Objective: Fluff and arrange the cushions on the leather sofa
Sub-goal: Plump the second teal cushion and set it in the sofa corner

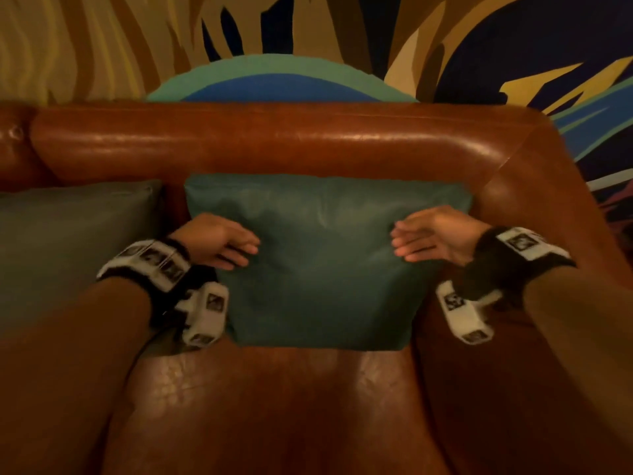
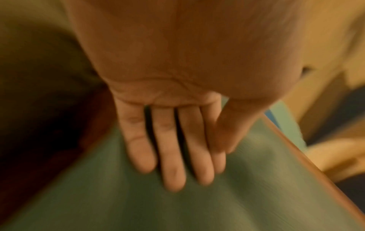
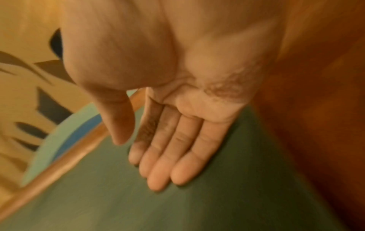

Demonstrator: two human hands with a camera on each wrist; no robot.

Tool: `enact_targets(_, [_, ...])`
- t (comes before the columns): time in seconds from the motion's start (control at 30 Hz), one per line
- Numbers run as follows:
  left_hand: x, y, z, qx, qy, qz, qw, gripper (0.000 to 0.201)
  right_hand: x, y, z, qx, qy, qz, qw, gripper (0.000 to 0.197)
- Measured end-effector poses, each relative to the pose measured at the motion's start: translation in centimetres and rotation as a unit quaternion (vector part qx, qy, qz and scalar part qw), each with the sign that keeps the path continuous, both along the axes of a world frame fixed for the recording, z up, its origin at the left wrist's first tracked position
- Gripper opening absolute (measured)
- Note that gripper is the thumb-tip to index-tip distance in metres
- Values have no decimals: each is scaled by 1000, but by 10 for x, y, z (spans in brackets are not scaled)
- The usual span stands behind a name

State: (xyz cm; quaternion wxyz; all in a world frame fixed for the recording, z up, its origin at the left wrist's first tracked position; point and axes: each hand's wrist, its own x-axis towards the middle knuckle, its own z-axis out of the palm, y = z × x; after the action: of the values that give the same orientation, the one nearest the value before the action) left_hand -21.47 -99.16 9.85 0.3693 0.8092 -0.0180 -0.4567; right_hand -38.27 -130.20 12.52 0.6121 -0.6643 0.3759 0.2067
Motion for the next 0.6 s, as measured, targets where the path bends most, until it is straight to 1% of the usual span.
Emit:
enact_targets(0.03, [-3, 17, 3, -25, -23, 64, 997, 16, -13, -10, 5, 2, -15, -49, 999, 15])
enact_targets(0.07, [-10, 29, 10, -68, -35, 130, 989, 13, -24, -14, 12, 18, -33, -98, 994, 15])
enact_targets(0.1, [-18, 34, 15, -141, -13, 201, 969, 11, -30, -12, 15, 53, -63, -147, 986, 16])
enact_targets(0.13, [-27, 30, 21, -236, 43, 260, 935, 12, -32, -3, 18, 115, -100, -187, 970, 20])
enact_targets(0.17, [-37, 18, 27, -326, 115, 297, 890, 21, -27, 14, 19, 192, -131, -215, 949, 26])
enact_targets(0.2, [-45, -1, 28, -390, 176, 314, 847, 31, -18, 35, 17, 268, -153, -227, 924, 32])
enact_targets(0.23, [-54, -23, 27, -423, 218, 313, 822, 41, -5, 59, 14, 324, -164, -223, 905, 38])
enact_targets(0.27, [-60, -44, 21, -435, 240, 305, 813, 51, 8, 82, 8, 351, -164, -211, 898, 43])
enact_targets(0.33, [-60, -71, 8, -432, 238, 315, 811, 72, 29, 102, -5, 331, -149, -220, 905, 49])
enact_targets(0.37, [-52, -70, 1, -431, 239, 342, 800, 80, 31, 97, -12, 322, -147, -241, 904, 50])
enact_targets(0.4, [-41, -59, -2, -439, 238, 374, 781, 83, 28, 83, -17, 317, -154, -269, 896, 50])
enact_targets(0.47, [-8, -24, -1, -460, 190, 445, 744, 79, 13, 41, -14, 295, -178, -343, 874, 46])
enact_targets(0.5, [5, -9, 5, -469, 151, 486, 722, 73, 4, 20, -9, 271, -202, -396, 854, 44])
enact_targets(0.53, [13, 3, 11, -456, 96, 519, 716, 65, -4, 4, -3, 230, -222, -439, 840, 44])
enact_targets(0.57, [16, 8, 16, -423, 22, 537, 729, 55, -9, -7, 6, 170, -235, -461, 839, 42])
enact_targets(0.6, [15, 5, 19, -362, -84, 520, 769, 46, -8, -10, 15, 93, -238, -444, 859, 38])
